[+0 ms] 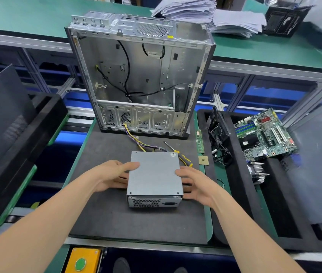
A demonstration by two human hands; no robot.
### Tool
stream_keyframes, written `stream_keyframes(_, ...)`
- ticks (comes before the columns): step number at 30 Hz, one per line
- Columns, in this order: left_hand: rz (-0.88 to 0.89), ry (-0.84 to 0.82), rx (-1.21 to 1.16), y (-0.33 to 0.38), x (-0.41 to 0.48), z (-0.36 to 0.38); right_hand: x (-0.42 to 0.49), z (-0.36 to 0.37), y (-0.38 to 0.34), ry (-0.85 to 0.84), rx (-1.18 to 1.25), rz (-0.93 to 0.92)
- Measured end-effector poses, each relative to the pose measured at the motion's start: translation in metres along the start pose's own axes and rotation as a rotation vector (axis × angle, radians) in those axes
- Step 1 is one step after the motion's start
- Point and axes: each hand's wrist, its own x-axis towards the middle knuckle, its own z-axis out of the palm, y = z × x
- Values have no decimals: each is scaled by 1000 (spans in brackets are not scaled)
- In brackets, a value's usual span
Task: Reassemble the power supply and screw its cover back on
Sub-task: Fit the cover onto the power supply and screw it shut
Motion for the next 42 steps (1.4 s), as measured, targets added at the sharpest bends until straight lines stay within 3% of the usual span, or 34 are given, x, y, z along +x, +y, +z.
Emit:
stream_keyframes(9,-115,0,-85,20,-6,0,-4,5,-3,-10,44,7)
stream_keyframes(21,-21,29,-27,17,-7,-1,-7,-3,-18,-15,-138,17)
stream_keyframes(29,6,91,61,10,-9,-10,-2,-3,-16,23,-111,40)
stream_keyframes(38,-47,-66,48,15,-18,-3,2,4,-18,73,-144,53)
stream_keyframes(42,-27,-11,72,20,-20,6,3,7,-24,83,-170,54)
